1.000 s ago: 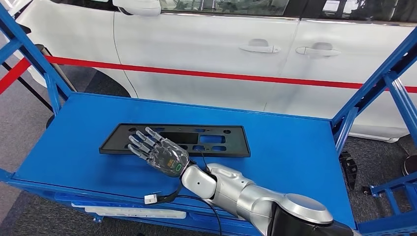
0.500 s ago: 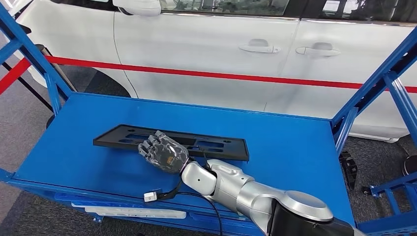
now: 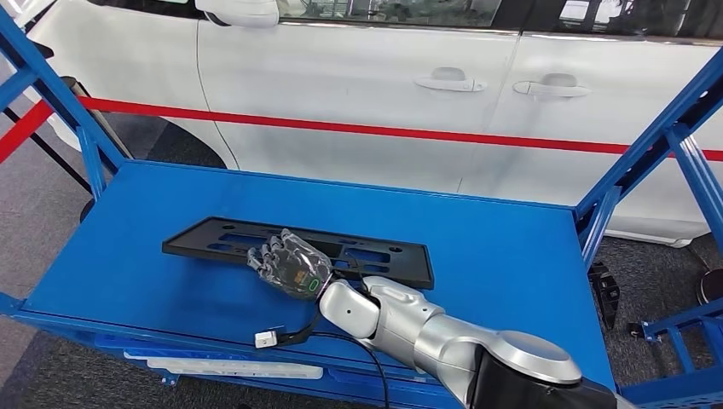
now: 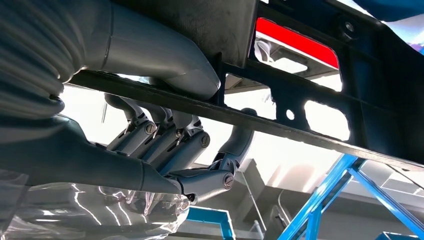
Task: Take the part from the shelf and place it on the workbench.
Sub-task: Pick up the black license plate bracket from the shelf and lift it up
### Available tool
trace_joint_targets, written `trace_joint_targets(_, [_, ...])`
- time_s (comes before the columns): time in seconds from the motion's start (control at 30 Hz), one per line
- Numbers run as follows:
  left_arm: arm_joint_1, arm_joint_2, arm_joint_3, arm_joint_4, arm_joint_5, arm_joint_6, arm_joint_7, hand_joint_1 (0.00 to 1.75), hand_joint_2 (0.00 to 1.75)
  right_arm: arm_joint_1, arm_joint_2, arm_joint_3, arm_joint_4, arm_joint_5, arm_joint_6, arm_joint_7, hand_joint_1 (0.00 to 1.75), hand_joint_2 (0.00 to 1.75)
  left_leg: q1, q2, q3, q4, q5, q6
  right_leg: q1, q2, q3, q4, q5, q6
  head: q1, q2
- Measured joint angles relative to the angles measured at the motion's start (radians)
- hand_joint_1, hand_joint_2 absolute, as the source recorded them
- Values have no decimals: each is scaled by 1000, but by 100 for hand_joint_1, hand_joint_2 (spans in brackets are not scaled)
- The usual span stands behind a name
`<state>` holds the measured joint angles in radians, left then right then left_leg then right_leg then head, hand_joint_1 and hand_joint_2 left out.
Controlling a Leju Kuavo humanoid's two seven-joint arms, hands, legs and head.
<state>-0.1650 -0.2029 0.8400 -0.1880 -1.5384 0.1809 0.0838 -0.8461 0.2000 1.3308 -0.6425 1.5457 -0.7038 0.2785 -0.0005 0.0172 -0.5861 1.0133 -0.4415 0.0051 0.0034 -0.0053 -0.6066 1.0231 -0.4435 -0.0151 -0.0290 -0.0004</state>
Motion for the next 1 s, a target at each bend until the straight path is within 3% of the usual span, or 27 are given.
trace_joint_targets(0.37, [0, 0, 0, 0, 14, 3, -15, 0, 0, 10, -33, -9, -36, 0, 0, 34, 175, 175, 0, 0, 0, 0, 0, 0, 0, 0, 0, 0, 0, 0, 0, 0])
trace_joint_targets(0.7, [8, 0, 28, 0, 78, 35, -50, 0, 0, 54, -53, -70, -44, 0, 0, -39, 175, 175, 0, 0, -1, 0, 0, 0, 0, 0, 0, 0, 0, 0, 0, 0])
trace_joint_targets(1.0, [11, 0, 61, 0, 129, 65, -74, 0, 0, 72, -117, -88, -105, 0, 0, 38, 175, 175, 0, 0, -1, 1, 0, 0, 0, 0, 0, 0, 0, 0, 0, 0])
